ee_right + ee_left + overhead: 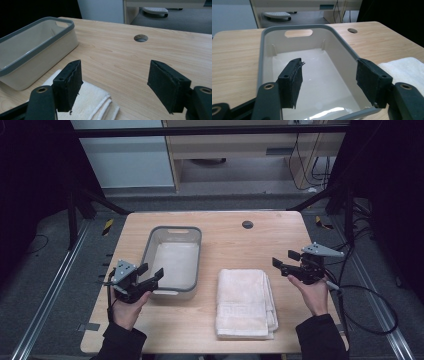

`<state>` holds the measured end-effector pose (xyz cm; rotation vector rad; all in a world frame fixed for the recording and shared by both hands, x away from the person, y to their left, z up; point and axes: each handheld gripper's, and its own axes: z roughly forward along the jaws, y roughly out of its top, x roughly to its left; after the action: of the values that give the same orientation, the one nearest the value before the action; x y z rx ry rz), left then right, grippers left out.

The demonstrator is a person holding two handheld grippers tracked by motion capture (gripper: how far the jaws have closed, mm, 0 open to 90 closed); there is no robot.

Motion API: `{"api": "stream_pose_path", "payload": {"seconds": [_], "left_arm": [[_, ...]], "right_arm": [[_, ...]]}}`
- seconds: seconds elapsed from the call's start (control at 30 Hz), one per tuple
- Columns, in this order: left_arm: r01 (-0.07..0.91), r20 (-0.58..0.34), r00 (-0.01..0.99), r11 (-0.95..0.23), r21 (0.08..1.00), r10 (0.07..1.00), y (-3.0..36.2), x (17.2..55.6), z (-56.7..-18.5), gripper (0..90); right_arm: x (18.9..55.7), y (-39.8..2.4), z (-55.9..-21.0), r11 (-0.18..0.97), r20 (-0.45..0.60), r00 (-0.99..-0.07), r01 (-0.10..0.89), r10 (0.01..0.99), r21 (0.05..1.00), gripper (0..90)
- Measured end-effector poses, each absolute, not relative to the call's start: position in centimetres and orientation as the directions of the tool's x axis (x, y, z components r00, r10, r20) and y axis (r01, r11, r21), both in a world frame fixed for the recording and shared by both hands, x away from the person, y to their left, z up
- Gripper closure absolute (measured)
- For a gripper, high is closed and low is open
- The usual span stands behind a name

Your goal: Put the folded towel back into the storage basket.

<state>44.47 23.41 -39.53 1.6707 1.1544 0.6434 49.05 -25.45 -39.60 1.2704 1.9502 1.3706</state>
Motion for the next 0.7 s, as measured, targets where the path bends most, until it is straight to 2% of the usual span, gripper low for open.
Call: {"api": "stream_pose_path", "payload": {"seconds": [0.7], "left_arm": [[0.383, -0.078, 0.533, -0.159, 0.910, 0.842, 16.7, 43.9, -39.9, 37.1]], "right_arm": [[49.1, -24.2, -39.7, 0.113, 0.153, -0.526, 0.439, 0.836, 0.891, 25.1]]}}
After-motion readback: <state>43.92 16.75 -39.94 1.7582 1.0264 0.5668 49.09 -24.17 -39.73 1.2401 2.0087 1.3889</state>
